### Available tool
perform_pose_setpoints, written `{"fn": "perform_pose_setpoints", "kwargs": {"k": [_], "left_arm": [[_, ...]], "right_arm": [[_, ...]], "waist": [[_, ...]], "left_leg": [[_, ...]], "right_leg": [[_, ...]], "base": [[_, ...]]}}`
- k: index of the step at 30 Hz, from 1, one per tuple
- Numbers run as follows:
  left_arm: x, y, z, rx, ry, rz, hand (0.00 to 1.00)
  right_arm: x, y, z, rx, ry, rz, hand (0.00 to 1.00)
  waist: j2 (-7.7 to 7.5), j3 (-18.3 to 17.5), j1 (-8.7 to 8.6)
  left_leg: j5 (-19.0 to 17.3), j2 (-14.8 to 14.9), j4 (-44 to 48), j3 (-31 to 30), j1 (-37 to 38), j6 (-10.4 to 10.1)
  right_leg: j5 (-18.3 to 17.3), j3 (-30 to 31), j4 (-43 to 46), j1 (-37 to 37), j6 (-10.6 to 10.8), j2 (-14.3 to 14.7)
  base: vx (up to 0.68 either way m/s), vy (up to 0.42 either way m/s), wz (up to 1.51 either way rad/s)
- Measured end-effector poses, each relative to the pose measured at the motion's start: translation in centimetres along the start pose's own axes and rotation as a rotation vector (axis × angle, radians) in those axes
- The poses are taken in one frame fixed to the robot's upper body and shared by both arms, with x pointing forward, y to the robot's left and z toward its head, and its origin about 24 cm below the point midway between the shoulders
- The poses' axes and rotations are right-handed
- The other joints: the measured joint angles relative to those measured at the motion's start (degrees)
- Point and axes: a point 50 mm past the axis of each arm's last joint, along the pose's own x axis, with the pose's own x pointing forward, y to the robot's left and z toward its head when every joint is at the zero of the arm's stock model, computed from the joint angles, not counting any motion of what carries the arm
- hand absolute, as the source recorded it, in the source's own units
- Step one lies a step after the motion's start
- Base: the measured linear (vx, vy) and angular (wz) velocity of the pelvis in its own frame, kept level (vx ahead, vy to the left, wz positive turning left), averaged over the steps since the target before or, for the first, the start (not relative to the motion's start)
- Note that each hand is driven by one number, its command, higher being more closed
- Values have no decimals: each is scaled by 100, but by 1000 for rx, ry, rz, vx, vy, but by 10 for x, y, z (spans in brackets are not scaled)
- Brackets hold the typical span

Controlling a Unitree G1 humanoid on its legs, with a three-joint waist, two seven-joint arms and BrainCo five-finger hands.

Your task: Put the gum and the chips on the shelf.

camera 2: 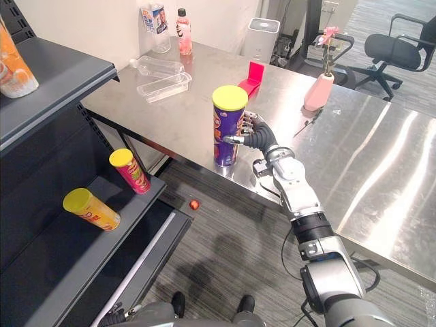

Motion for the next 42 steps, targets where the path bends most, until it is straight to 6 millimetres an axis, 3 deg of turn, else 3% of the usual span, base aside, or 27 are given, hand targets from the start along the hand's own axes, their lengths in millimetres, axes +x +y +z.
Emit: {"fn": "perform_pose_setpoints", "kwargs": {"k": [13, 15, 21, 25, 31, 42], "left_arm": [[0, 0, 2, 1, -6, -1, 0], [0, 0, 2, 1, -7, 0, 0], [0, 0, 2, 1, -6, 1, 0], [0, 2, 2, 1, -5, 5, 0], [0, 4, -3, -3, 20, 13, 0], [0, 9, -8, 6, 44, 27, 0]], "right_arm": [[0, 0, 3, 2, -14, -4, 100], [0, 0, 16, -3, -64, 1, 100], [0, -8, 82, 34, -331, 24, 100], [-6, -6, 101, 53, -410, 53, 100], [-13, -1, 103, 84, -423, 98, 100], [-34, 7, 74, 123, -339, 133, 100]], "waist": [[-4, 1, -15], [-5, 1, -17], [-11, 0, -46], [-49, -28, -47], [-70, -74, -154], [-187, -300, -195]], "left_leg": [[0, 6, -9, 46, 30, -1], [0, 54, -10, 101, 40, -1], [-13, 95, -8, 269, 122, -13], [-22, 161, -5, 370, 125, -27], [-29, 191, -8, 426, 131, -38], [-32, 205, -87, 526, 164, -43]], "right_leg": [[10, 68, 0, -3, -12, 3], [29, 107, 0, -19, -38, 15], [45, 318, 0, -35, -60, 49], [64, 430, 1, -100, -88, 115], [67, 506, 1, -126, -94, 151], [63, 617, 3, -191, -100, 177]], "base": [[0, 0, -1], [-5, -2, -10], [-41, -7, -14], [-52, -19, -15], [-18, -6, -6], [-2, 4, -5]]}}
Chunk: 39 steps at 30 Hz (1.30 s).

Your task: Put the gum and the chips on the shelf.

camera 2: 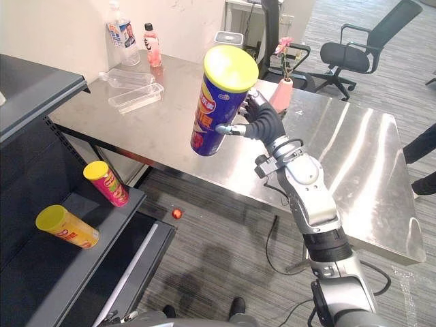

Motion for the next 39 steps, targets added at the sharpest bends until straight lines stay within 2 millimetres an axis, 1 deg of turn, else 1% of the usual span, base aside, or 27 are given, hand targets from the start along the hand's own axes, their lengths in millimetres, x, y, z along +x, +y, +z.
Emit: {"fn": "perform_pose_setpoints", "kwargs": {"k": [5, 8, 11, 16, 18, 19, 21, 22, 23, 24, 25, 26, 27, 28, 29, 30, 31, 32, 33, 34, 35, 36, 37, 38, 39], "left_arm": [[0, 0, -1, -1, 5, 1, 0], [0, 1, -4, -2, 20, 3, 0], [0, 1, -5, -2, 23, 3, 0], [0, 2, -6, -43, 34, 6, 0], [0, 1, -6, -85, 37, 7, 0], [0, 1, -6, -94, 38, 7, 0], [0, -2, -6, -116, 35, 5, 0], [-1, -4, -7, -140, 34, 3, 0], [-1, -6, -8, -158, 37, 1, 0], [-1, -6, -10, -171, 42, 2, 0], [-1, -5, -10, -173, 42, 5, 0], [-1, -3, -9, -178, 40, 12, 0], [0, -8, -6, -203, 33, 4, 0], [0, -9, -3, -200, 23, -3, 0], [0, -12, -2, -189, 18, -17, 0], [0, -8, 2, -181, 6, -22, 0], [1, -7, 1, -201, 22, -21, 0], [0, -6, -5, -204, 42, -18, 0], [-3, -6, -16, -201, 73, -16, 0], [-7, -7, -28, -220, 109, -6, 0], [-8, -6, -31, -215, 115, -1, 0], [-8, -5, -32, -208, 120, 2, 0], [-9, -5, -36, -204, 127, 7, 0], [-10, -5, -37, -204, 129, 8, 0], [-10, -7, -40, -204, 142, 10, 0]], "right_arm": [[-8, 4, -3, 13, 17, 20, 100], [-15, 6, -11, 46, 53, 14, 100], [-16, 6, -12, 49, 64, 17, 100], [-17, 13, -18, 75, 80, 43, 100], [-15, 22, -26, 100, 106, 71, 100], [-14, 27, -30, 117, 116, 81, 100], [-12, 35, -40, 142, 150, 104, 100], [-13, 37, -44, 146, 168, 112, 100], [-13, 37, -47, 150, 180, 116, 100], [-14, 35, -49, 148, 190, 113, 100], [-15, 32, -49, 142, 193, 106, 100], [-16, 27, -49, 132, 196, 91, 100], [-21, 3, -50, 88, 202, -6, 100], [-24, -7, -51, 65, 216, -47, 100], [-30, -19, -54, 39, 242, -95, 100], [-38, -34, -51, 3, 257, -144, 100], [-45, -45, -48, -8, 252, -193, 100], [-48, -45, -50, 2, 256, -212, 100], [-53, -45, -52, 10, 263, -230, 100], [-63, -47, -54, 3, 284, -243, 100], [-73, -50, -57, 2, 310, -264, 100], [-77, -50, -59, 4, 321, -273, 100], [-83, -48, -62, 12, 338, -282, 100], [-88, -48, -64, 18, 346, -296, 100], [-94, -49, -66, 16, 365, -312, 100]], "waist": [[1, -36, -2], [-1, -156, -2], [-1, -163, -4], [0, -163, -67], [8, -156, -6], [24, -145, 51], [97, -92, 134], [150, -77, 174], [278, -42, 217], [281, -53, 201], [246, -80, 179], [208, -118, 179], [418, -97, 146], [480, -57, 109], [474, -63, 46], [338, -78, -68], [397, -71, -15], [403, -71, -1], [400, -68, 12], [466, -95, -63], [483, -105, -123], [510, -123, -123], [480, -128, -133], [486, -133, -145], [531, -160, -141]], "left_leg": [[0, 5, 3, -23, -32, 0], [0, 6, 0, -50, -61, 0], [0, 4, 13, -85, -68, 0], [-4, 14, 250, -375, -272, -8], [-13, 34, 445, -525, -384, -21], [-16, 49, 490, -549, -388, -25], [-49, 70, 546, -636, -395, -27], [-159, 96, 584, -596, -427, 62], [-288, 233, 632, -261, -461, 276], [-314, 438, 624, 507, -470, 786], [-281, 509, 613, 865, -478, 940], [-253, 626, 642, 1266, -495, 981], [246, 1153, 1629, 2465, -863, 1131], [528, 1162, 1791, 2667, -1066, 1071], [925, 1020, 1675, 2774, -1149, 1038], [1336, 595, 973, 2680, -1100, 968], [745, 716, 1605, 3132, -1013, 1059], [482, 832, 1948, 3367, -908, 1012], [303, 911, 2189, 3612, -676, 892], [329, 951, 2088, 3730, -491, 715], [346, 854, 1891, 3804, -579, 705], [359, 768, 1720, 3746, -582, 683], [422, 562, 1208, 3655, -537, 586], [497, 408, 765, 3510, -466, 475], [572, 247, 118, 3314, -355, 373]], "right_leg": [[-5, -20, 2, 1, -7, 3], [-18, -58, 2, -6, -24, 4], [-22, -91, 5, 3, -29, 5], [-123, -401, 161, 2, -94, -6], [-203, -557, 283, 21, -122, 4], [-228, -585, 319, 41, -136, 14], [-274, -703, 336, 180, -152, 27], [-370, -807, 359, 225, -164, 21], [-380, -935, 413, 252, -163, 32], [-397, -1276, 348, 386, -175, 26], [-386, -1445, 216, 440, -226, -5], [-374, -1646, 100, 502, -223, -22], [-437, -2269, 416, 481, -215, -175], [-562, -2405, 640, 477, -173, -254], [-715, -2505, 710, 470, -225, -347], [-752, -2625, 516, 509, -344, -466], [-721, -3080, 596, 589, -253, -586], [-735, -3169, 683, 609, -247, -645], [-777, -3300, 809, 663, -210, -731], [-773, -3528, 945, 697, -169, -754], [-779, -3738, 978, 694, -164, -779], [-770, -3811, 973, 692, -141, -788], [-731, -3982, 966, 683, -66, -792], [-728, -4107, 995, 668, -36, -783], [-753, -4213, 1083, 601, -1, -760]], "base": [[-7, 0, 1], [-8, 0, 4], [-7, -1, 7], [-16, -6, 31], [-36, -19, 36], [-84, -38, 33], [-108, -36, 29], [-133, -35, 35], [-101, -58, 79], [-53, -79, 86], [26, -78, 97], [32, 9, 142], [19, 37, 164], [7, 92, 214], [-52, 83, 213], [-82, 139, 233], [-85, 101, 179], [-27, 80, 107], [28, 64, 96], [-4, 128, 124], [-28, 133, 117], [-96, 150, 95], [-104, 144, 70], [-136, 176, 77], [-160, 176, 66]]}}
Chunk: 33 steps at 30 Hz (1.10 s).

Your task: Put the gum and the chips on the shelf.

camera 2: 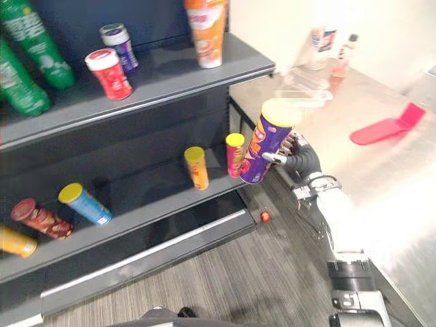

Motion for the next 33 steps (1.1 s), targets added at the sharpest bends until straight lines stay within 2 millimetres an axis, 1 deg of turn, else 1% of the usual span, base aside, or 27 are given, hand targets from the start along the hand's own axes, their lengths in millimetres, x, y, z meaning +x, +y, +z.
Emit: {"fn": "perform_pose_setpoints", "kwargs": {"k": [1, 3, 4, 7, 10, 11, 12, 13, 14, 15, 16, 17, 18, 19, 20, 21, 22, 23, 25, 26, 31, 33], "left_arm": [[0, -1, -3, 11, 13, 4, 0], [0, 2, -4, 29, 12, 20, 0], [0, 4, -5, 33, 11, 34, 0], [-1, 3, -4, 58, -18, 36, 0], [-2, 3, -4, 55, -35, 36, 0], [-2, 4, -4, 56, -39, 36, 0], [-2, 4, -3, 59, -41, 35, 0], [-2, 4, -3, 63, -42, 31, 0], [-2, 6, -1, 70, -44, 31, 0], [-2, 13, 3, 86, -53, 38, 0], [-4, 13, -1, 97, -43, 34, 0], [-3, 16, 1, 113, -42, 36, 0], [-3, 15, 4, 122, -43, 27, 0], [-2, 15, 8, 127, -47, 18, 0], [-1, 14, 10, 128, -41, 14, 0], [0, 15, 12, 123, -39, 20, 0], [1, 16, 15, 129, -36, 21, 0], [1, 16, 16, 143, -30, 17, 0], [1, 15, 16, 150, -28, 11, 0], [1, 14, 17, 153, -29, 9, 0], [2, 11, 23, 158, -54, 2, 0], [2, 10, 23, 151, -54, 1, 0]], "right_arm": [[-3, 0, -4, -17, 16, -15, 100], [-6, 2, -10, 11, 29, -40, 100], [-7, 5, -15, 32, 29, -55, 100], [-8, 4, -19, 14, 30, -78, 100], [-15, 0, -25, 13, 38, -100, 100], [-20, -3, -29, -2, 55, -112, 100], [-23, -4, -31, -24, 64, -119, 100], [-25, -5, -32, -25, 69, -122, 100], [-31, -4, -37, -17, 84, -127, 100], [-38, -4, -42, -15, 104, -134, 100], [-45, -3, -44, -23, 117, -138, 100], [-52, -1, -49, -21, 139, -144, 100], [-57, -2, -51, -37, 156, -148, 100], [-60, -4, -53, -47, 167, -148, 100], [-60, -4, -53, -46, 167, -151, 100], [-60, -3, -51, -45, 158, -150, 100], [-58, -4, -44, -62, 125, -144, 100], [-55, -1, -42, -56, 111, -128, 100], [-48, 5, -38, -56, 75, -88, 100], [-44, 8, -36, -55, 57, -68, 100], [-33, 18, -27, -58, -7, -13, 100], [-23, 27, -22, -54, -34, 24, 100]], "waist": [[21, -17, -7], [-79, -14, -2], [-133, -16, 9], [-110, -12, 16], [-112, 9, 24], [-156, 68, 28], [-137, 111, 27], [-184, 131, 10], [-312, 84, -25], [-406, 101, 14], [-257, 134, 27], [-311, 139, -19], [-347, 135, -109], [-345, 127, -194], [-425, 108, -250], [-525, 91, -290], [-542, 200, -293], [-553, 202, -212], [-523, 202, -145], [-521, 204, -113], [-506, 211, 10], [-493, 221, 15]], "left_leg": [[74, -89, -469, -134, 47, 44], [194, -199, -769, -241, 103, 11], [233, -240, -815, -299, 96, 50], [228, -377, -823, -379, 114, 51], [181, -503, -825, -380, 91, 45], [140, -576, -827, -378, 81, 53], [66, -641, -833, -378, 74, 88], [-66, -687, -836, -343, 61, 6], [-320, -797, -700, -229, 92, -113], [-426, -643, 249, -255, -142, 263], [-798, -511, 399, -696, -147, 360], [-790, -564, 381, -883, -175, 323], [-766, -627, 309, -1160, -237, 295], [-751, -712, 102, -1383, -228, 278], [-746, -818, -283, -1477, -129, 268], [-694, -875, -314, -1452, -82, 284], [-386, -831, -190, -1469, -201, 470], [-380, -852, -217, -1498, -184, 447], [-373, -850, -221, -1615, -207, 436], [-370, -849, -223, -1653, -217, 432], [-333, -850, -217, -1755, -323, 406], [-226, -855, -217, -1776, -412, 400]], "right_leg": [[-36, -91, 120, -61, 4, 29], [-54, -124, 204, -108, -22, 3], [-50, -122, 276, -123, -21, -55], [-58, -114, 576, -146, -28, -304], [-125, -100, 942, -240, -125, -591], [-198, -102, 1065, -245, -166, -698], [-232, -106, 1139, -248, -155, -779], [-244, -113, 1093, -259, -146, -802], [-237, -101, 933, -359, -147, -920], [-280, 119, 1105, -439, -208, -1018], [-332, 651, 1237, -549, -341, -816], [-427, 1394, 1269, -764, -539, -675], [-530, 2080, 1154, -893, -702, -429], [-579, 2702, 977, -936, -769, -156], [-576, 3180, 740, -941, -763, 148], [-584, 3350, 681, -966, -744, 190], [-601, 3445, 792, -924, -526, 209], [-554, 3567, 865, -933, -400, 188], [-487, 3737, 849, -935, -274, 227], [-460, 3806, 828, -934, -227, 254], [-453, 3834, 466, -909, -211, 435], [-368, 3829, 125, -888, -107, 548]], "base": [[-151, 142, 52], [-115, 82, 34], [-117, 76, 25], [-88, 100, 12], [-76, 122, 7], [-127, 161, 16], [-137, 169, 17], [-104, 137, 20], [-95, 141, 14], [-52, 115, 21], [-31, 139, 34], [26, 106, 74], [24, 105, 111], [61, 43, 140], [63, 21, 120], [138, 10, 118], [115, 13, 89], [110, 24, 80], [77, 50, 38], [92, 34, 22], [73, -11, 9], [73, -50, 11]]}}
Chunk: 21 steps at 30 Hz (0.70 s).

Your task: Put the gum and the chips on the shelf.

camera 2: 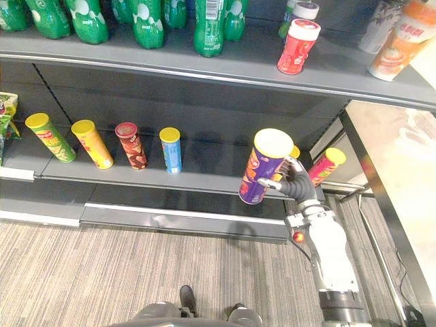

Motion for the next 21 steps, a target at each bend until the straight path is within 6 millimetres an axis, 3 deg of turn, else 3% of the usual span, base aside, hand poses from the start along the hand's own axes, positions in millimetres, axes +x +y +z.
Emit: {"fn": "perform_pose_setpoints", "kwargs": {"k": [2, 3, 7, 9, 12, 17, 21], "left_arm": [[0, -2, 1, -1, -6, -5, 0], [0, -4, 2, -4, -15, -9, 0], [1, -12, 5, -18, -38, -28, 0], [2, -13, 7, -20, -47, -29, 0], [2, -13, 11, -18, -58, -32, 0], [4, -18, 19, -16, -84, -65, 0], [6, -24, 30, -66, -109, -112, 0]], "right_arm": [[11, 9, 4, 4, -23, 36, 100], [18, 15, 6, 9, -32, 60, 100], [31, 23, 13, -23, -53, 77, 100], [37, 28, 12, 9, -53, 57, 100], [41, 29, 9, 11, -27, 40, 100], [54, 32, 16, -55, -44, 12, 100], [69, 30, 36, -81, -119, -30, 100]], "waist": [[25, 48, 8], [58, 78, 14], [217, 200, 64], [223, 288, 66], [234, 382, 73], [384, 584, 61], [444, 834, 57]], "left_leg": [[78, -7, -5, -22, -11, 51], [101, -6, -28, -39, -12, 0], [364, 41, -405, -151, 3, -312], [531, 112, -562, -228, 9, -333], [565, 166, -562, -314, 5, -333], [614, 196, -562, -342, -115, -273], [699, 207, -559, -421, -301, -178]], "right_leg": [[58, 4, -173, 72, 47, 51], [116, 3, -190, 69, 135, 52], [114, -64, -188, -36, 130, 170], [90, -153, -197, -61, 91, 268], [65, -211, -197, -35, 46, 330], [77, -225, -189, -137, -7, 372], [116, -245, -178, -281, -66, 404]], "base": [[34, -86, 8], [5, -90, 9], [-27, -103, 11], [-16, -116, 13], [21, -94, 11], [24, -31, 1], [55, -33, 8]]}}
